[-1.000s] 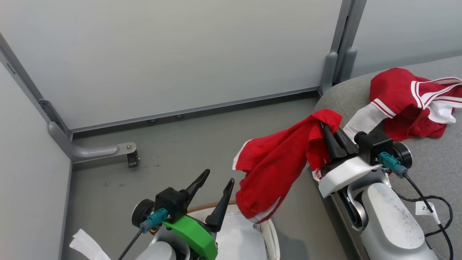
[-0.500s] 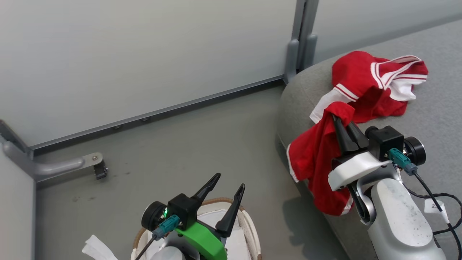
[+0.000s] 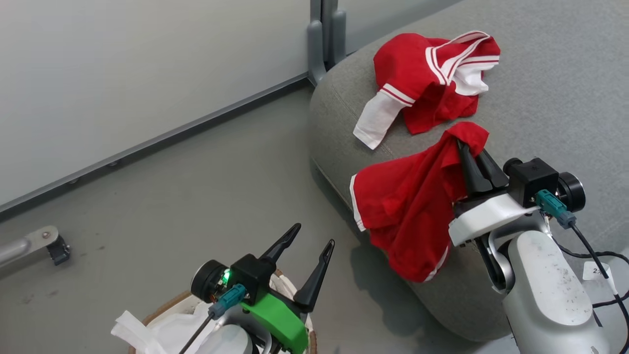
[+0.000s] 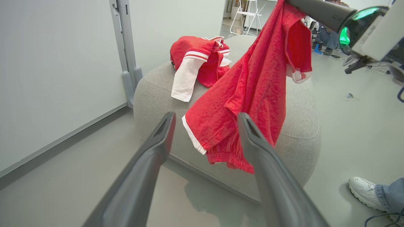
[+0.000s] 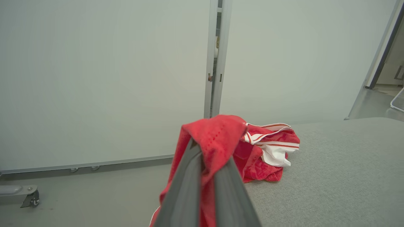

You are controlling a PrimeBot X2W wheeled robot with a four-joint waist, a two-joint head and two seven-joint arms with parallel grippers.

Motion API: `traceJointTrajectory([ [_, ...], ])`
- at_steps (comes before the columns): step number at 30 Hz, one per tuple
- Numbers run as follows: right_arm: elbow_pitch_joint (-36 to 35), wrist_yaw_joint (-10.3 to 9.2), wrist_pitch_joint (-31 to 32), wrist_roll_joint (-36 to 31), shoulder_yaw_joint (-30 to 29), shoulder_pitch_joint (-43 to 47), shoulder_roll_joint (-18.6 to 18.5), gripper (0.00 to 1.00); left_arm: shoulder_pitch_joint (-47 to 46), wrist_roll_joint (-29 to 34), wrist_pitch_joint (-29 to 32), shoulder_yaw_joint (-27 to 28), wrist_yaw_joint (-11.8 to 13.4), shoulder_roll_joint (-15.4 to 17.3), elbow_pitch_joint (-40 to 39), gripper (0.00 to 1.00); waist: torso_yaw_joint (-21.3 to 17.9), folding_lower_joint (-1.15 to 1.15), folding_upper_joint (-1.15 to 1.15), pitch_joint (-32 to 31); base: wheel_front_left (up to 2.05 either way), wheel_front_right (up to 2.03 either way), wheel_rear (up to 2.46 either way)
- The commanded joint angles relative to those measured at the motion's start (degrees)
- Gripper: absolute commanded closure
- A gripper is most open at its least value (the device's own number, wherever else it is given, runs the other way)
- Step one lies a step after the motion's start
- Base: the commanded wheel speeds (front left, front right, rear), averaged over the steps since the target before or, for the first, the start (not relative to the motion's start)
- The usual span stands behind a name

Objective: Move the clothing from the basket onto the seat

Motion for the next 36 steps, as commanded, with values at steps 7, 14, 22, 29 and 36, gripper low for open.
traceJointTrajectory([
  [7,-0.05,-0.08,-0.28,-1.93,-0.23,-3.58,-0.96,1.0,-1.55,0.85,-0.04,-0.57,-0.4,0.73,0.39,0.0,-1.94,0.0,0.0,3.67,0.0,0.0,0.0],
  [14,-0.71,-0.08,-0.29,-3.43,-1.07,-12.77,-5.58,1.0,-2.54,0.73,-0.03,-1.1,-0.41,1.15,-0.46,0.0,0.08,0.0,0.0,5.42,0.0,0.0,0.0],
  [22,4.32,-0.08,0.55,-5.08,-1.3,-31.65,-16.17,1.0,-3.95,1.41,-0.03,-1.56,-0.47,1.63,-2.12,0.0,3.31,0.0,0.0,8.41,0.0,0.0,0.0],
  [29,11.41,-0.08,4.3,-7.37,1.57,-47.73,-29.12,1.0,-6.01,2.18,-0.02,-1.68,-0.33,2.66,-2.96,0.0,7.73,0.0,0.0,12.92,0.0,0.0,0.0],
  [36,20.16,-0.08,5.65,-7.8,0.28,-54.34,-35.09,1.0,-7.72,2.77,0.25,-1.39,0.45,3.97,-4.48,0.0,10.46,0.0,0.0,17.53,0.0,0.0,0.0],
])
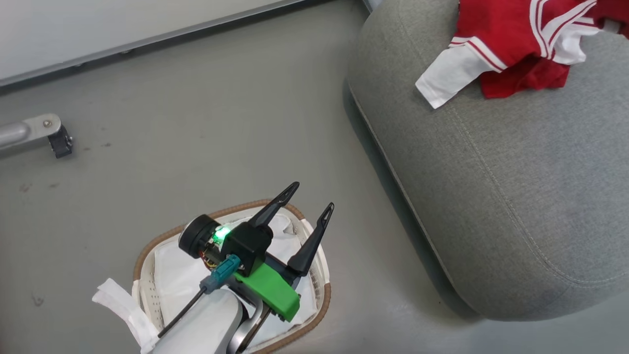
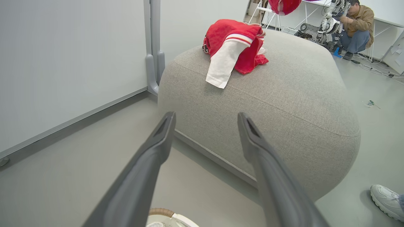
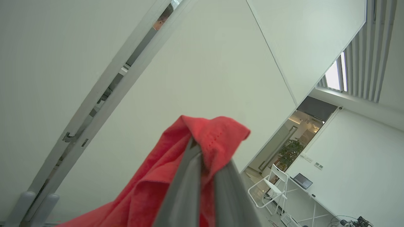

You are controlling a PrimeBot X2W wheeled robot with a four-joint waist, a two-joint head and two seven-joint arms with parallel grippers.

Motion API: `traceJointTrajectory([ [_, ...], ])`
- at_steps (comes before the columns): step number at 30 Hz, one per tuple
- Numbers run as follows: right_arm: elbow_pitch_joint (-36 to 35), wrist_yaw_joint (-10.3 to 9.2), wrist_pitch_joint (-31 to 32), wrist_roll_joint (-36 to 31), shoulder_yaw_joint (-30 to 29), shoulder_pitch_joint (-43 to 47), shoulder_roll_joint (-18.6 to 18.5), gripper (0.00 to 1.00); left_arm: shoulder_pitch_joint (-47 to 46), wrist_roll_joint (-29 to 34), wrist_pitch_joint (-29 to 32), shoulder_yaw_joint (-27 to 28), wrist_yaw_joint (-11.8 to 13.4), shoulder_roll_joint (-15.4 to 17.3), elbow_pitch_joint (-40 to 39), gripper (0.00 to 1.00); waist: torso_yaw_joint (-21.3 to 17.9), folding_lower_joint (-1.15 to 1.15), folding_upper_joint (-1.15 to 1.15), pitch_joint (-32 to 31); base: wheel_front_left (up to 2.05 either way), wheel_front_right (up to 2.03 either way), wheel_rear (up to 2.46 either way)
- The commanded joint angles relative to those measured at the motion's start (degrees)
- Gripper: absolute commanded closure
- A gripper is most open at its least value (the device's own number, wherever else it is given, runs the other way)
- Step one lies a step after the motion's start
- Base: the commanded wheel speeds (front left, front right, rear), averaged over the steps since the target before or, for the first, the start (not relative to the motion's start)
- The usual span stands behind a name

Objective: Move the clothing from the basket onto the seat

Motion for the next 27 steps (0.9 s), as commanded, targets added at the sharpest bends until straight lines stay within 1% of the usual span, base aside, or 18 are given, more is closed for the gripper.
traceJointTrajectory([
  [1,1.37,-0.08,-0.65,-0.37,-0.72,-0.8,-0.2,1.0,-1.19,0.29,0.03,-0.04,0.38,0.61,-0.43,0.0,2.89,0.0,0.0,3.5,0.0,0.0,0.0],
  [5,5.79,-0.08,-2.85,-1.25,-2.02,-0.01,-0.5,1.0,-1.71,0.68,0.66,-0.21,0.96,1.03,-1.68,0.0,3.74,0.0,0.0,5.67,0.0,0.0,0.0],
  [13,14.18,-0.08,-5.78,-2.19,-9.27,7.13,4.31,1.0,-0.88,1.42,2.06,-0.1,2.27,3.12,-4.68,0.0,3.73,0.0,0.0,9.57,0.0,0.0,0.0],
  [17,17.37,-0.08,-6.1,-3.5,-12.42,11.91,7.91,1.0,-0.08,1.5,2.51,0.18,3.23,4.07,-5.8,0.0,3.24,0.0,0.0,10.49,0.0,0.0,0.0],
  [19,17.32,-0.08,-6.12,-3.95,-14.1,14.08,9.47,1.0,0.05,1.48,2.88,0.15,3.48,4.35,-6.21,0.0,2.96,0.0,0.0,10.73,0.0,0.0,0.0],
  [22,15.7,-0.08,-6.14,-4.35,-16.22,18.45,13.52,1.0,0.15,1.28,3.24,0.41,4.14,4.77,-6.85,0.0,2.04,0.0,0.0,10.76,0.0,0.0,0.0],
  [25,13.39,-0.08,-6.16,-5.21,-17.83,21.42,15.89,1.0,0.42,1.13,3.51,0.51,4.55,5.03,-7.36,0.0,1.36,0.0,0.0,10.57,0.0,0.0,0.0],
  [26,12.56,-0.08,-6.16,-5.37,-18.21,22.51,16.89,0.89,0.48,1.1,3.65,0.5,4.57,5.11,-7.47,0.0,1.2,0.0,0.0,10.44,0.0,0.0,0.0],
  [27,11.9,-0.08,-6.16,-5.26,-18.6,23.35,17.66,0.73,0.54,1.06,3.79,0.49,4.67,5.18,-7.53,0.0,1.08,0.0,0.0,10.31,0.0,0.0,0.0],
])
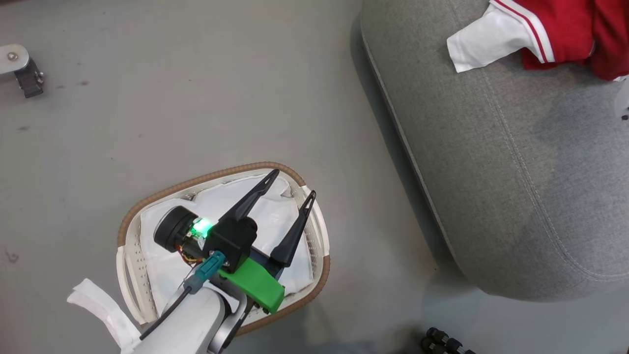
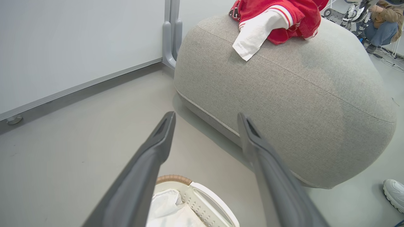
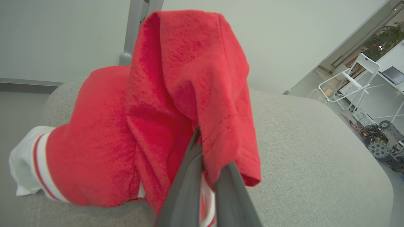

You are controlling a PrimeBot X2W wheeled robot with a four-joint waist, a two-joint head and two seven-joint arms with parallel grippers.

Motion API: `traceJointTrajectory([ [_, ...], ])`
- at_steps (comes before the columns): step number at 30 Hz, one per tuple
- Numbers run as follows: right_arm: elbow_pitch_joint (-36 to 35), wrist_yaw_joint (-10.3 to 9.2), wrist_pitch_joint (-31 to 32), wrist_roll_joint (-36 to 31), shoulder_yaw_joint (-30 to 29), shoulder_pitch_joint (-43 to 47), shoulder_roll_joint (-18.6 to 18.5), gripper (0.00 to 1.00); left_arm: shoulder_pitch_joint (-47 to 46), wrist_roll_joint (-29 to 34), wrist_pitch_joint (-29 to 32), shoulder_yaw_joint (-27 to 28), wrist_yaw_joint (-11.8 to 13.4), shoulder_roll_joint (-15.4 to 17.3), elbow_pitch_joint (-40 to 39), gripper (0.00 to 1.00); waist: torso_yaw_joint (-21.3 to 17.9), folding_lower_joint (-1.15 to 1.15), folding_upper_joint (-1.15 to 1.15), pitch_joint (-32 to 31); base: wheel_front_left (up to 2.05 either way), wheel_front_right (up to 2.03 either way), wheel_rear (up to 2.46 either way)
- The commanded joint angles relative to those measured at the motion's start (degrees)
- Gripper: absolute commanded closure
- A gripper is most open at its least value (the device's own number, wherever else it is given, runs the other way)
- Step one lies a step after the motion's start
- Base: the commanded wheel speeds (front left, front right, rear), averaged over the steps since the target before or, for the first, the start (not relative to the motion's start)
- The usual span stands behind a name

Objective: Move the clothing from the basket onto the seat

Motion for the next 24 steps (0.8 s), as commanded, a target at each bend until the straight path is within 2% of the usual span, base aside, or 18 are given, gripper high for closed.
traceJointTrajectory([
  [1,-0.98,-0.08,-0.28,-0.22,-0.38,1.51,0.84,0.58,0.74,-0.24,0.16,0.11,0.31,0.4,-0.3,0.0,-0.4,-0.01,0.0,-0.41,0.0,0.0,0.0],
  [2,-1.66,-0.08,-0.28,-0.37,-0.54,2.34,1.37,0.14,0.9,-0.34,0.15,0.16,0.39,0.41,-0.29,0.0,-0.54,-0.01,0.0,-0.62,0.0,0.0,0.0],
  [3,-2.35,-0.08,-0.28,-0.44,-0.72,2.81,1.7,0.0,0.97,-0.42,0.12,0.14,0.46,0.45,-0.24,0.0,-0.67,-0.01,0.0,-0.8,0.0,0.0,0.0],
  [9,-7.39,-0.08,-0.28,0.91,0.23,7.85,3.05,0.0,1.52,-2.17,-0.87,-0.01,0.18,-1.04,0.24,0.0,-0.79,-0.01,0.0,-3.96,0.0,0.0,0.0],
  [17,-11.94,-0.08,-0.29,2.86,2.47,13.23,1.85,0.0,2.14,-5.94,-2.67,1.97,0.4,-4.8,1.86,0.0,-0.09,-0.01,0.0,-9.76,0.0,0.0,0.0],
  [24,-14.55,-0.08,-0.29,3.87,5.15,13.74,1.27,0.0,2.42,-6.61,-3.73,3.84,1.1,-7.42,4.11,0.0,2.01,-0.01,0.0,-15.6,0.0,0.0,0.0],
])
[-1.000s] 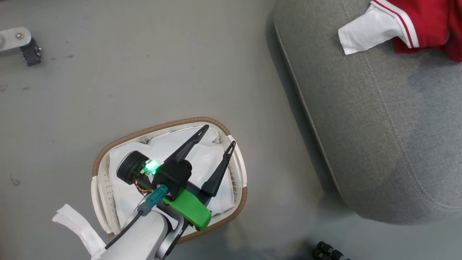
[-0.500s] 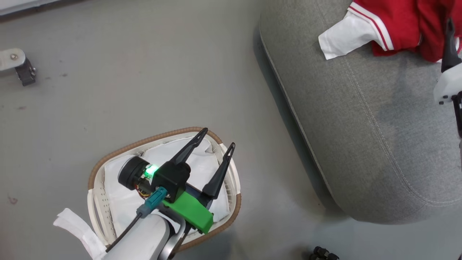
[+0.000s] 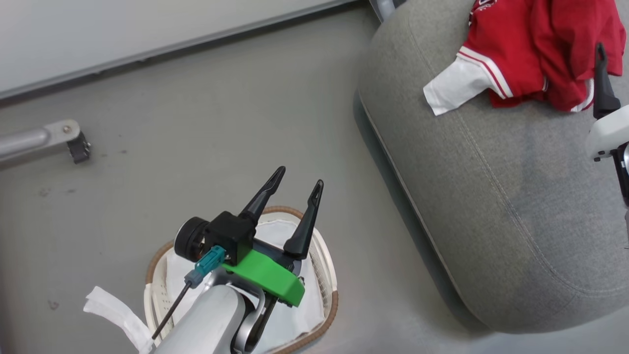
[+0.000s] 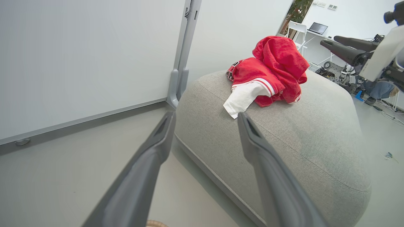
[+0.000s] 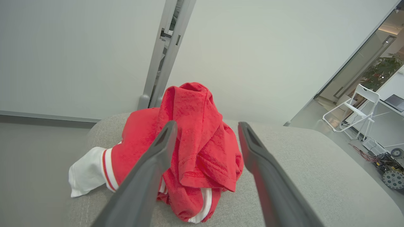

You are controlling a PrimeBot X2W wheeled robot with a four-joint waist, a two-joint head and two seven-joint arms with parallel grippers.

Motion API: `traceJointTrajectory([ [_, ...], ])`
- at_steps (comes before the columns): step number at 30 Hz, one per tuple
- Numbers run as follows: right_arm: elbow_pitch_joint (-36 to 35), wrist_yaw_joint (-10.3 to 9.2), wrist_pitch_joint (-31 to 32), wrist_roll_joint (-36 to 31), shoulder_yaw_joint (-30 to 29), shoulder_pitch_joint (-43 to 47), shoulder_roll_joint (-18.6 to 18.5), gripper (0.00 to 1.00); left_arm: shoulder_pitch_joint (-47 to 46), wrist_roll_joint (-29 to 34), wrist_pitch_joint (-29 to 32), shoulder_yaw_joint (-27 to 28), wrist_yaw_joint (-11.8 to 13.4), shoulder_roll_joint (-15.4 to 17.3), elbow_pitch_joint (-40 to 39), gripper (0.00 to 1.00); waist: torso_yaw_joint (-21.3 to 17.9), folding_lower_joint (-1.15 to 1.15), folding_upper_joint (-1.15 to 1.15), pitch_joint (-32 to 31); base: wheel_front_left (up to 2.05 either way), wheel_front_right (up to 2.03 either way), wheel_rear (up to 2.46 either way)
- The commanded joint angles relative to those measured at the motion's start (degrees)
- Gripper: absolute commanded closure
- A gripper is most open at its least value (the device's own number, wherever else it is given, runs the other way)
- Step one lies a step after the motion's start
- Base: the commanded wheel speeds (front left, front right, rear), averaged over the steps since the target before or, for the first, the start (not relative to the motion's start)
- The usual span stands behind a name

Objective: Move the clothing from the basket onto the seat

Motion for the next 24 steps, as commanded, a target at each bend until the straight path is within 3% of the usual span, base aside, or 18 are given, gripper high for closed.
traceJointTrajectory([
  [1,-0.37,-0.08,-0.28,0.81,0.41,0.71,-0.01,0.0,0.83,0.57,-0.29,0.46,0.51,-0.16,0.61,0.0,2.22,0.0,0.0,-4.12,0.0,0.0,0.0],
  [10,-2.22,-0.08,-0.28,2.79,1.65,3.98,3.25,0.0,3.09,1.84,-0.5,5.21,1.4,-2.46,1.57,0.0,7.9,0.0,0.0,-9.99,0.0,0.0,0.0],
  [14,-3.67,-0.08,-0.29,5.1,3.36,6.53,5.66,0.0,6.32,2.38,-0.51,10.19,2.49,-2.41,1.78,0.0,10.67,0.0,0.0,-12.34,0.0,0.0,0.0],
  [24,-8.68,-0.08,-0.28,7.7,5.8,13.63,12.68,0.0,14.03,2.56,-0.52,20.73,3.18,-1.23,0.63,0.0,12.5,0.0,0.0,-14.6,0.0,0.0,0.0],
])
